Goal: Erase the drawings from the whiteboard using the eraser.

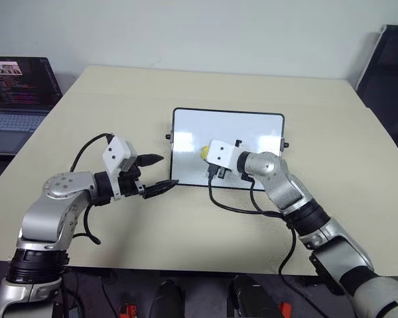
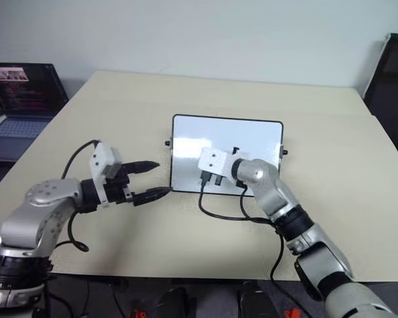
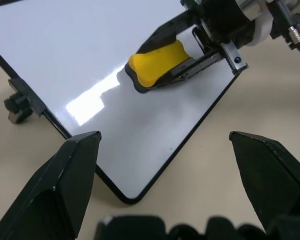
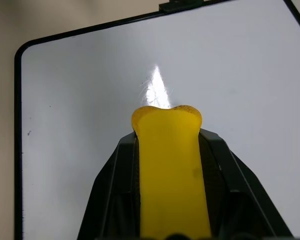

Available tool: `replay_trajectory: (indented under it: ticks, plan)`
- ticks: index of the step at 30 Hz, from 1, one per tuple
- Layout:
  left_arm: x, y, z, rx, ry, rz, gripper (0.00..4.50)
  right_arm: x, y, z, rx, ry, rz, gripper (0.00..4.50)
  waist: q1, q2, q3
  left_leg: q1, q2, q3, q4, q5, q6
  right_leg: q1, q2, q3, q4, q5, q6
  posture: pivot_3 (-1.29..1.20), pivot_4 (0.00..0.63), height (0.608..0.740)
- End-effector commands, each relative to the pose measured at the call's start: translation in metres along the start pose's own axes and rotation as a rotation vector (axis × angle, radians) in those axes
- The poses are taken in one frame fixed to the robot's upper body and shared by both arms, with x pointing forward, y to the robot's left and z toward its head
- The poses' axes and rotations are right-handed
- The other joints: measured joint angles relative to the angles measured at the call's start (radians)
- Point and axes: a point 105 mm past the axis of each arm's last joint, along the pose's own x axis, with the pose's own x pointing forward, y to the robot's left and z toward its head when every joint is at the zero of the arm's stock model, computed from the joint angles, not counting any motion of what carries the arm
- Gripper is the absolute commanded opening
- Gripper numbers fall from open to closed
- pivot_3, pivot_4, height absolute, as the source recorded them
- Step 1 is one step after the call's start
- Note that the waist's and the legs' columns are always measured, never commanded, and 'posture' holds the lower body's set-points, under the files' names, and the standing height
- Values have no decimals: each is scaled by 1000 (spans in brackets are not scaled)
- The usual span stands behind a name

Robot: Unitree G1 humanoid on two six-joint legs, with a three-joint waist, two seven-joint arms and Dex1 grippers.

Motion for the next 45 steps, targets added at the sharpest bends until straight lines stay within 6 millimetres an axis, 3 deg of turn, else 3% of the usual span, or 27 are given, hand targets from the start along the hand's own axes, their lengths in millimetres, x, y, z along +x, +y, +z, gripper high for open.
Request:
replay_trajectory:
  ticks: [1, 7, 11, 15, 22, 27, 34, 45]
  plan:
    - [5, -6, 25, 77, -65, -23, 4500, -31, -32, 30, 158, -139, -171, 1216, 2, 0, 0, 0, 0, 0, 0, 0, -1, -1, 0, 0, 0, 0, 0, 0, 150, 740]
    - [21, -22, 48, 131, -116, -120, 4500, -92, -42, 17, 506, -131, -387, 1216, 9, 0, 0, -1, 0, -2, -3, -4, -5, -1, 0, -3, 0, -4, -3, 0, 150, 740]
    - [35, -27, 54, 167, -120, -197, 4500, -119, -39, 11, 545, -90, -448, 1216, 6, 1, 1, -2, 0, -2, -3, -4, -5, -1, 0, -4, 0, -4, -3, 0, 150, 740]
    - [61, -45, 66, 204, -163, -353, 4500, -156, -36, -25, 620, 66, -604, 1216, 9, 1, 1, -1, 0, -3, -3, -4, -5, 0, 0, -4, 0, -7, 1, 0, 150, 740]
    - [100, -81, 75, 286, -188, -659, 4500, -188, -32, -83, 749, 296, -780, 1216, 4, 1, 1, -1, -1, -3, -1, -4, -5, 1, 0, -4, 0, -7, 1, 0, 150, 740]
    - [118, -96, 68, 336, -174, -760, 4500, -191, -30, -106, 803, 345, -823, 1216, -1, 2, 0, -1, -1, -3, -1, -4, -5, 1, 0, -3, 1, -7, 1, 0, 150, 740]
    - [127, -102, 58, 399, -150, -787, 4500, -192, -25, -135, 893, 397, -858, 1216, 1, 3, 1, -1, -1, -3, -2, -4, -5, 1, 0, -3, 0, -7, 1, 0, 150, 740]
    - [136, -112, 61, 416, -184, -788, 4500, -186, -30, -151, 891, 405, -845, 1216, 1, 3, 1, -1, -1, -3, -1, -4, -5, 2, 0, -3, 1, -8, 2, 0, 150, 740]
